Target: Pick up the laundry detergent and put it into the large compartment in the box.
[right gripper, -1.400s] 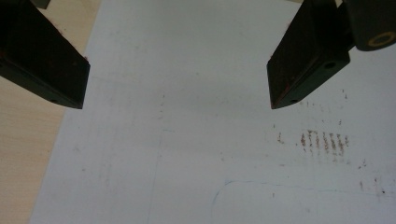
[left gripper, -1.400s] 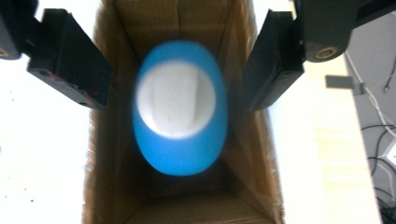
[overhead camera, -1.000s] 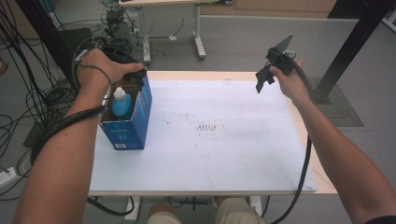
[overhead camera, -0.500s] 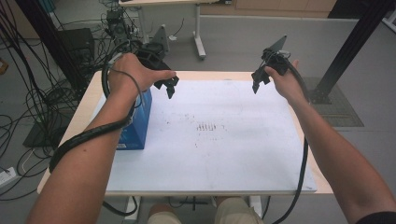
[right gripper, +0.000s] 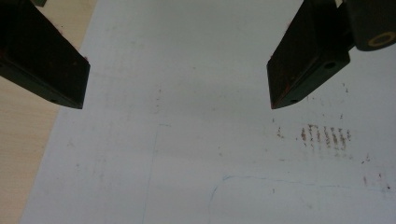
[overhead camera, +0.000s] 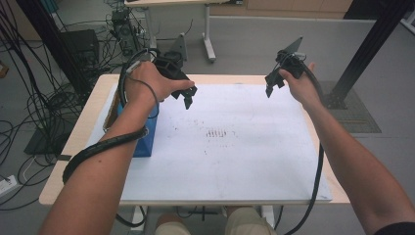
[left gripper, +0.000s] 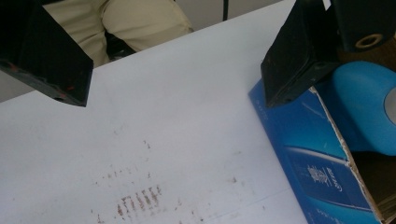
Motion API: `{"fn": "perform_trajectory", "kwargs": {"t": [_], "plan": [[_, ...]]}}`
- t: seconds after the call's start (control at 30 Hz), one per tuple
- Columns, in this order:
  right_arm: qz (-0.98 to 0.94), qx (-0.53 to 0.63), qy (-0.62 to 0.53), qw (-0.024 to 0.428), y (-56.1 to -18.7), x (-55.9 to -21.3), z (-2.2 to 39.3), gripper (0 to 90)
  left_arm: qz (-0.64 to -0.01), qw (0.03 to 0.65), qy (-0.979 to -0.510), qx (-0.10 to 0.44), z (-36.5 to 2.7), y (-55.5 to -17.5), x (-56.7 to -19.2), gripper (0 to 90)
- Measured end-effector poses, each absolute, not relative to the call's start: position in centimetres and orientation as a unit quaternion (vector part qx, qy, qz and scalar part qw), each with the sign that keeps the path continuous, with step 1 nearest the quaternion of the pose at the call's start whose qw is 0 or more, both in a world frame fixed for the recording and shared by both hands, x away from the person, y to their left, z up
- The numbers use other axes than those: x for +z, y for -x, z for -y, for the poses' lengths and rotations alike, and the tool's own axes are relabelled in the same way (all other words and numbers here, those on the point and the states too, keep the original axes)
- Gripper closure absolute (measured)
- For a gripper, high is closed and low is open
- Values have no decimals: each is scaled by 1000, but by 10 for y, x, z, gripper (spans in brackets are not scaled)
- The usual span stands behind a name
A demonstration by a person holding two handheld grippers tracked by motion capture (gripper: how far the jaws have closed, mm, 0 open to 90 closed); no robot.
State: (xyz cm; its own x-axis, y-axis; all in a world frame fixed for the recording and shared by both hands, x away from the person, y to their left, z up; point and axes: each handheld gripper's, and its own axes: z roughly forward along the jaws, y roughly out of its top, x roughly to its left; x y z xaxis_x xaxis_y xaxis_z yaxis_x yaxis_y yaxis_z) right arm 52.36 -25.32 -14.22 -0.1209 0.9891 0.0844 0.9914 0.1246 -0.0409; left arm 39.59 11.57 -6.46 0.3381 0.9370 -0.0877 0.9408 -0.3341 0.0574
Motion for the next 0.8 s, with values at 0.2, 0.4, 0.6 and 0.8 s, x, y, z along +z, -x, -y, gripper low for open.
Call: {"fn": "perform_trajectory", "kwargs": {"t": [0.2, 0.4, 0.6, 0.8], "plan": [[750, -15, 660, 45, -522, -141, 253, 57, -575, 48, -816, -20, -116, -395, -64, 97], [751, -15, 658, 46, -520, -141, 252, 56, -570, 48, -820, -25, -116, -395, -66, 93], [753, -15, 656, 49, -517, -140, 250, 51, -567, 43, -822, -29, -114, -395, -69, 78], [753, -18, 655, 51, -516, -138, 251, 49, -566, 48, -822, -31, -116, -394, -70, 74]]}}
